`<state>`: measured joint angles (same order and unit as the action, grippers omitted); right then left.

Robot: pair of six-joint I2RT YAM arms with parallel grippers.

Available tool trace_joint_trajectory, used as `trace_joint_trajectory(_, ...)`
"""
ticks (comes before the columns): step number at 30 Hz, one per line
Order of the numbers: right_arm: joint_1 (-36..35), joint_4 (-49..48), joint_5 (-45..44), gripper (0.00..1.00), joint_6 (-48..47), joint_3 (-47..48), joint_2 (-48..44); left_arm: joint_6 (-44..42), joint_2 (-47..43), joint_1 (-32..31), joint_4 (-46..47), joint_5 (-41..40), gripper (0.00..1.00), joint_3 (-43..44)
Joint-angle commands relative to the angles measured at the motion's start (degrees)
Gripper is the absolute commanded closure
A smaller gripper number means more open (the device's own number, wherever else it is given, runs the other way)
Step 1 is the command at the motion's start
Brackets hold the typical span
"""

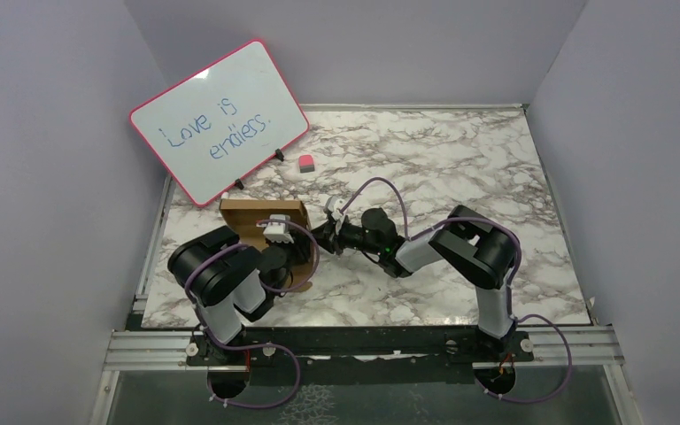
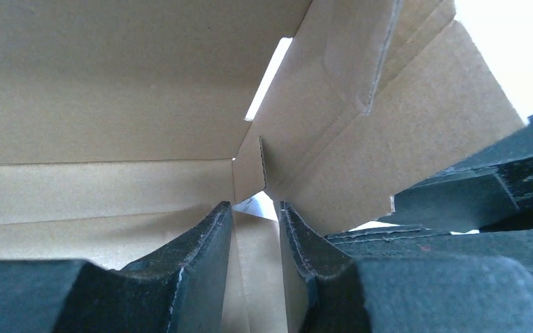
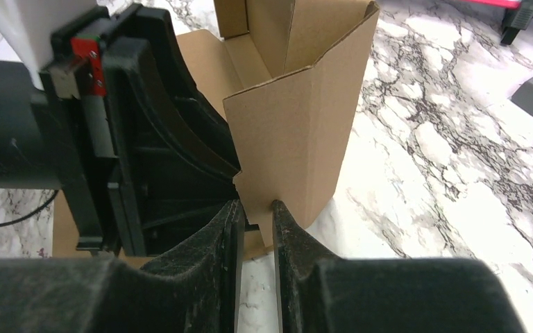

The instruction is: Fold the paper box

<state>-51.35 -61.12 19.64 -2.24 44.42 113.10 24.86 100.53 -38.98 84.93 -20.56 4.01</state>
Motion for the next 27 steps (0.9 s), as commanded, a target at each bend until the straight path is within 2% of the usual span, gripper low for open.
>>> trace_joint_trajectory(1, 0.02, 0.83, 1.63, 0.75, -0.92, 1.45, 1.31, 0.94, -4.38, -0.03, -2.4, 2.64, 0.66, 0.21)
trace_joint_trajectory(13, 0.02, 0.75, 1.15, 0.75, -1.58, 1.78, 1.06, 1.47, -15.38, -0.04, -13.37, 0.57, 0.63, -0.76)
trace_joint_trajectory(22, 0.02, 0.81, 1.21, 0.76, -1.76, 2.19, 1.23, 4.01, -30.95, -0.04, -30.34, -2.44, 0.59, -2.22)
trace_joint_trajectory(27, 0.02, 1.28, 1.31, 0.86, -1.81, 2.81, 1.25, 5.71, -40.51, 0.01, -40.89, -5.1, 0.59, -2.59)
